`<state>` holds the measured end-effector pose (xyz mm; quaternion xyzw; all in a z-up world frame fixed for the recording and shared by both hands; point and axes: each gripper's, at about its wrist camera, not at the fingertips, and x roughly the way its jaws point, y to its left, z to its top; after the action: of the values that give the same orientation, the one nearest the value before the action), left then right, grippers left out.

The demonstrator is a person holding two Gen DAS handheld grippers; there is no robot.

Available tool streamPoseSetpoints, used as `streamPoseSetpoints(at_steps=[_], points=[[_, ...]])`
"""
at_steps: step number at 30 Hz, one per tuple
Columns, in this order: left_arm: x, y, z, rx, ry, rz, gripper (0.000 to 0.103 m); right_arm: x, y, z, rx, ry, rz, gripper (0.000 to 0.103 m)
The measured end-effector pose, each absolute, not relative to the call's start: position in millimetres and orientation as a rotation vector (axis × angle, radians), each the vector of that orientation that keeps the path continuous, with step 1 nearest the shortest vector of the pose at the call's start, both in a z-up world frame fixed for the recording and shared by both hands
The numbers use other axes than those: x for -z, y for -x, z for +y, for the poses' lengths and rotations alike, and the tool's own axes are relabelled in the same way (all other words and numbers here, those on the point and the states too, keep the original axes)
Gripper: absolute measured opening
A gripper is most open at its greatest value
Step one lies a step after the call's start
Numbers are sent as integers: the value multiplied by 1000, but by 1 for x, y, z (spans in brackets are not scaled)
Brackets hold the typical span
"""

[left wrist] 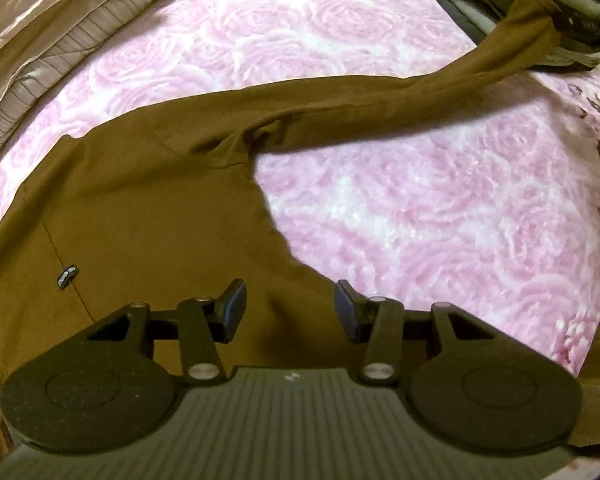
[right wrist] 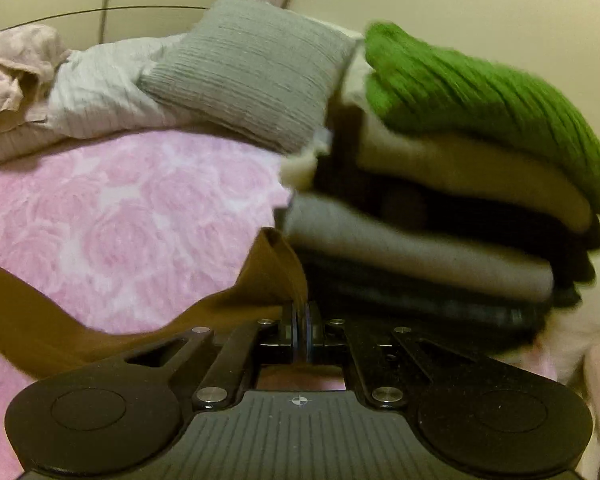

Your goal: Fold large clothes

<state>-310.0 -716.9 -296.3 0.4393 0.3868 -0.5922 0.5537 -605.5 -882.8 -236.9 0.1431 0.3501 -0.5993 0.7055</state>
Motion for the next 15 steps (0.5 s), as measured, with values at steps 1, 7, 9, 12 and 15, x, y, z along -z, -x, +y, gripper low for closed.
streamPoseSetpoints(at_steps=[1, 7, 9, 12, 15], points=[[297, 310, -716, 1399, -1038, 917, 43, 236, 612, -876, 1348, -349, 774, 0], [303, 311, -707, 1397, -1058, 934, 43, 275, 647, -863, 1408, -666, 825, 3], [302, 312, -705, 1397, -1060, 931, 43, 281, 646, -861, 1410, -707, 838, 5], [301, 310, -704, 1391, -1056, 928, 43, 277, 631, -857, 1349, -656, 845, 9], [301, 305, -701, 1369, -1049, 931, 43, 271, 604, -861, 1223, -627, 822, 16]])
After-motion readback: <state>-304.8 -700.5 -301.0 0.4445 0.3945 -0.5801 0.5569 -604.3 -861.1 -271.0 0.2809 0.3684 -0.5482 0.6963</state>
